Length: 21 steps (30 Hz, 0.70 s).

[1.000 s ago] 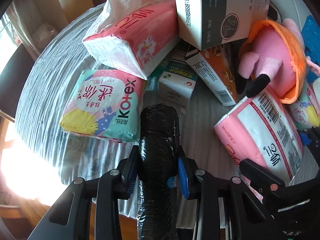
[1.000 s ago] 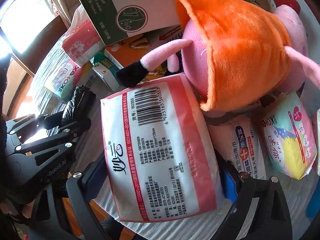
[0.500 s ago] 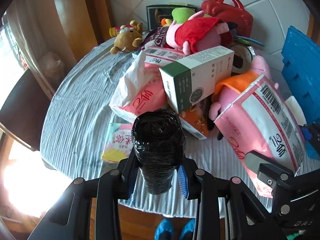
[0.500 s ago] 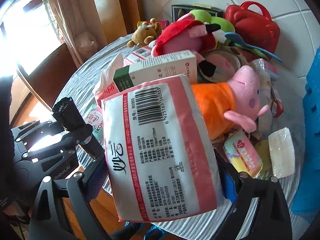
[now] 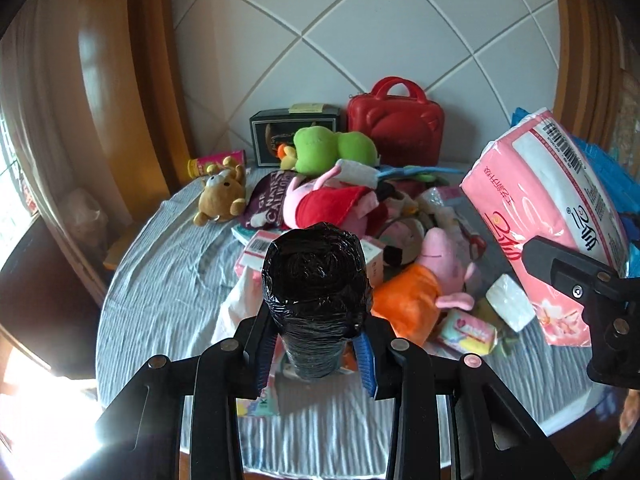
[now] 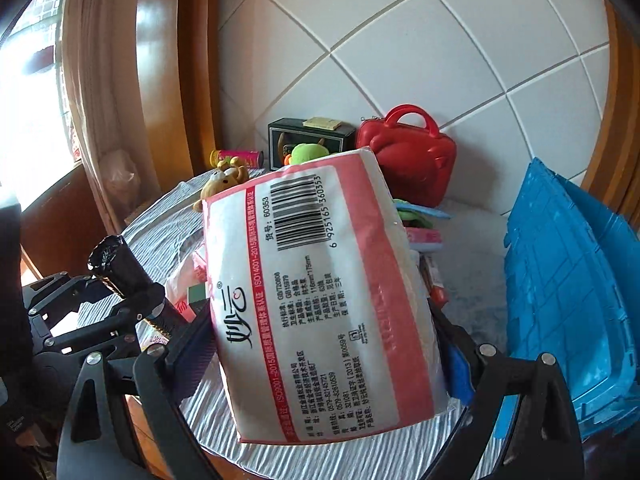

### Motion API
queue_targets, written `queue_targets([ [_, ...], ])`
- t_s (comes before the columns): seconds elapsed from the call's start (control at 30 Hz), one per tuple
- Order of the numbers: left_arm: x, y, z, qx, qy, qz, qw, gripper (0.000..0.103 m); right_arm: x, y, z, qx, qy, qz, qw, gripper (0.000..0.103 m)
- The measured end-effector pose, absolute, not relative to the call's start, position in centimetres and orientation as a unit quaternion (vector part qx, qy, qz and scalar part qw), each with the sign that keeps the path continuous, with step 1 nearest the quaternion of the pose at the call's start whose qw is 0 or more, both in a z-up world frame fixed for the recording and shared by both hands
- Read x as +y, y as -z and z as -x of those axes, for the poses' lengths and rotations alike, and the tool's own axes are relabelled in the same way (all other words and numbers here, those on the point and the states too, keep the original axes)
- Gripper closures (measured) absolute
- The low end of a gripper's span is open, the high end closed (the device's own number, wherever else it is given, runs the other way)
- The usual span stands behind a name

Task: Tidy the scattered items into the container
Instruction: 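Carry both held items over the blue crate and lower them inside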

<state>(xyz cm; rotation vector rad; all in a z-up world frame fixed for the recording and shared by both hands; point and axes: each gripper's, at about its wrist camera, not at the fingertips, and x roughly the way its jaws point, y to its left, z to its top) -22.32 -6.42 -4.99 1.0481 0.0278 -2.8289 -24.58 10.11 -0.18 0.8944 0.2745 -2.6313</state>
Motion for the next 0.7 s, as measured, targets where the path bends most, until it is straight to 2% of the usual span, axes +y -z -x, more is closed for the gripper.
queue_targets([
  [0.17,-2.5,2.1,24.0,0.000,0.947,-0.320,0.018,0.069,14.9,-3.4,24.5,0.082,0.947,-0.287,0.118,0.009],
  [0.43,8.4,-2.4,26.6,-0.025,0.961,-0.271,-0.040,0.069,27.2,-7.1,23.8,0.051,0.966,-0.251,0.034,0.009],
  [0.7,25.9,-7.2,29.5,-0.024,0.975,-0.210,-0.075,0.069,44.8,-9.1,25.3,0.058,0.974,-0.217,-0.010,0.008],
])
